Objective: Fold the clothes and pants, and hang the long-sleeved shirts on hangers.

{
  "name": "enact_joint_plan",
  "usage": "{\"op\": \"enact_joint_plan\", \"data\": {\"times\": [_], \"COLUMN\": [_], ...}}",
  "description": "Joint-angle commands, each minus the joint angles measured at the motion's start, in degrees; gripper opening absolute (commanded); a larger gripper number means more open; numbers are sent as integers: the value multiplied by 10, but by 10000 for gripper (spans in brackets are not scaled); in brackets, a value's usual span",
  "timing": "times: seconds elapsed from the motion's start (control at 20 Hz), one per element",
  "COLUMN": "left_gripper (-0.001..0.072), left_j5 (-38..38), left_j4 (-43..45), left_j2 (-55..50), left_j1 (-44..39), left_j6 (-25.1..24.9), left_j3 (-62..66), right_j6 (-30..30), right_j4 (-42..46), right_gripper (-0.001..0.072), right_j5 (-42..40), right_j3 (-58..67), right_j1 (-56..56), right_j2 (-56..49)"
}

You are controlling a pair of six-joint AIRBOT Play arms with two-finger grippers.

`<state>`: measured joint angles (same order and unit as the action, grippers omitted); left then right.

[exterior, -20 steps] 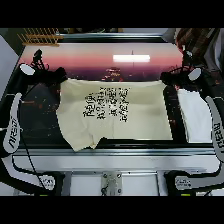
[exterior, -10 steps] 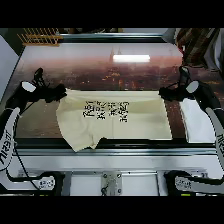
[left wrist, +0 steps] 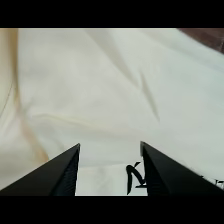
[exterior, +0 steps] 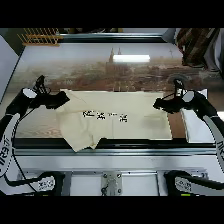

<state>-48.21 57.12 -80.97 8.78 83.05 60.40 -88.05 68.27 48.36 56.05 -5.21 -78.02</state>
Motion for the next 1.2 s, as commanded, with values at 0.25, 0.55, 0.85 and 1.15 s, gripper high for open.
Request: {"op": "enact_joint_plan", "data": {"times": [0.25,0.55,0.85,1.15], "left_gripper": [388,388,388,388], "left_j5": [-66,-28,-28,-28], "left_j4": [2,2,1,1], "left_j2": [188,261,270,270], "left_j1": [-34,-113,-117,-117], "left_j6": [3,3,3,3], "left_j3": [-96,-202,-206,-206], "right_j6": [-40,-157,-146,-148], "right_j4": [80,23,-66,-114], "right_gripper": [607,607,583,584], "right_j5": [202,155,-9,-125], "right_j3": [-82,-321,-393,-393], "right_j1": [-136,-250,-188,-100], "right_j2": [236,304,297,240]}}
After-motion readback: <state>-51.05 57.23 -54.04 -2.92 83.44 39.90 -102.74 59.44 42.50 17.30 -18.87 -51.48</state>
